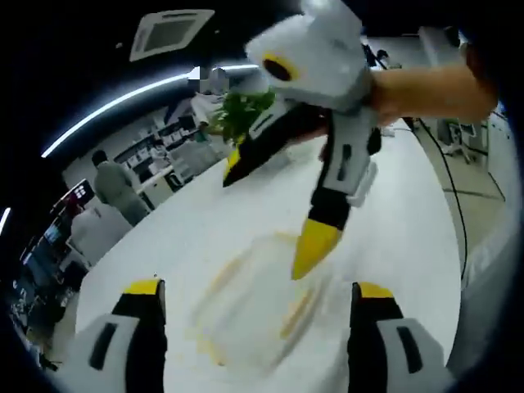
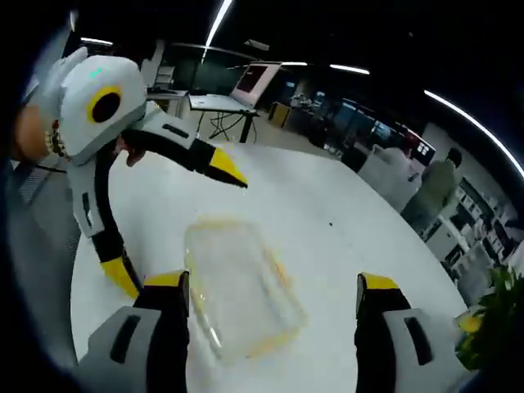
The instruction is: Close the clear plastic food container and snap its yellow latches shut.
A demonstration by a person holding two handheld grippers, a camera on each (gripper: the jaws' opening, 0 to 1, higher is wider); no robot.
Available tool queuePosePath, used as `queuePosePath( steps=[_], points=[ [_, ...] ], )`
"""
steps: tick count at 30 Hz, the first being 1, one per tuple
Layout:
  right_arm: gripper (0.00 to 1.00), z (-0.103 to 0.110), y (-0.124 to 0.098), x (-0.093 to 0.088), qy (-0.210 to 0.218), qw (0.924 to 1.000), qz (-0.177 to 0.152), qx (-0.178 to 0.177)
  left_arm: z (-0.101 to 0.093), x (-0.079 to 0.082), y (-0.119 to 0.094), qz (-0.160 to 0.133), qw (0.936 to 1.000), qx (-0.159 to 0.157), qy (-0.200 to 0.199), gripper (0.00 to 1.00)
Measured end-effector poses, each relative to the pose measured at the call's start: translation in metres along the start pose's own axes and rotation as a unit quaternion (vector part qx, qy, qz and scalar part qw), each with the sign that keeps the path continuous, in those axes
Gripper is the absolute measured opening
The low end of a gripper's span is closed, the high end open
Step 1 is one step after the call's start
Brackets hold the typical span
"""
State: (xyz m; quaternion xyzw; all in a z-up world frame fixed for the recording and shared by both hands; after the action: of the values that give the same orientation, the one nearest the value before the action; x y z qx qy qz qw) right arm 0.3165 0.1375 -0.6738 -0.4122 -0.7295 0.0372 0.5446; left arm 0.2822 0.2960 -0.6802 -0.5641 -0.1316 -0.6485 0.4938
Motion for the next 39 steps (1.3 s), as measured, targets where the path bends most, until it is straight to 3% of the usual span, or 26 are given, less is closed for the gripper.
queuePosePath(
  steps=[2, 5, 8, 10, 13, 16, 19, 21, 24, 29, 30, 32, 36, 39],
  points=[
    [0.86, 0.007, -0.004, -0.007, 0.008, 0.9999, -0.003, -0.013, 0.009, -0.013, -0.004, 0.014, 0.9992, 0.035, 0.010, 0.87],
    [0.90, 0.015, -0.012, -0.021, 0.043, 0.9980, -0.010, -0.045, 0.016, -0.042, -0.009, 0.081, 0.9963, 0.030, -0.005, 0.88],
    [0.91, 0.020, -0.011, -0.039, 0.098, 0.9920, -0.007, -0.079, 0.019, -0.064, -0.012, 0.101, 0.9930, 0.044, -0.042, 0.83],
    [0.89, 0.030, -0.009, -0.055, 0.140, 0.9872, 0.022, -0.074, 0.018, -0.079, -0.012, 0.126, 0.9888, 0.036, -0.071, 0.82],
    [0.86, 0.047, -0.001, -0.070, 0.171, 0.9833, 0.034, -0.051, 0.018, -0.089, -0.011, 0.144, 0.9873, 0.034, -0.058, 0.81],
    [0.86, 0.054, 0.004, -0.074, 0.162, 0.9844, 0.050, -0.046, 0.018, -0.085, -0.010, 0.142, 0.9878, 0.038, -0.051, 0.77],
    [0.82, 0.053, 0.009, -0.078, 0.149, 0.9854, 0.062, -0.054, 0.014, -0.080, -0.002, 0.118, 0.9905, 0.028, -0.064, 0.70],
    [0.73, 0.052, 0.011, -0.080, 0.154, 0.9844, 0.068, -0.053, 0.007, -0.077, 0.002, 0.115, 0.9897, -0.010, -0.085, 0.67],
    [0.60, 0.051, 0.013, -0.081, 0.166, 0.9825, 0.069, -0.050, 0.006, -0.073, 0.004, 0.100, 0.9923, -0.004, -0.073, 0.58],
    [0.34, 0.050, 0.017, -0.074, 0.160, 0.9848, 0.050, -0.047, 0.003, -0.071, 0.010, 0.092, 0.9947, -0.001, -0.045, 0.30],
    [0.34, 0.050, 0.017, -0.076, 0.168, 0.9823, 0.065, -0.053, 0.004, -0.073, 0.010, 0.095, 0.9946, 0.008, -0.042, 0.29],
    [0.33, 0.049, 0.019, -0.075, 0.159, 0.9842, 0.059, -0.051, 0.003, -0.077, 0.011, 0.102, 0.9937, 0.003, -0.045, 0.27],
    [0.29, 0.051, 0.021, -0.077, 0.194, 0.9779, 0.063, -0.046, 0.004, -0.082, 0.010, 0.111, 0.9913, 0.012, -0.071, 0.19],
    [0.26, 0.050, 0.022, -0.075, 0.193, 0.9784, 0.059, -0.044, 0.005, -0.085, 0.012, 0.115, 0.9897, 0.011, -0.084, 0.14]
  ],
)
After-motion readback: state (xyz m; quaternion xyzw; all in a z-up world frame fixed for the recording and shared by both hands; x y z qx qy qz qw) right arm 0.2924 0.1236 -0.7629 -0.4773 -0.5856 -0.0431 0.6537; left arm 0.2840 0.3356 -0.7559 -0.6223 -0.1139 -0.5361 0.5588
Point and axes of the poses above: the point that each gripper's makers call its tool centre point, and the gripper's own axes: y roughly forward along the fingers, z roughly to its left, x roughly out of its top, the point moved 8 cm from there along -y, roughly backward along the fingers, and after that the axes turned 6 degrees about -y, right-handed, at the moved point
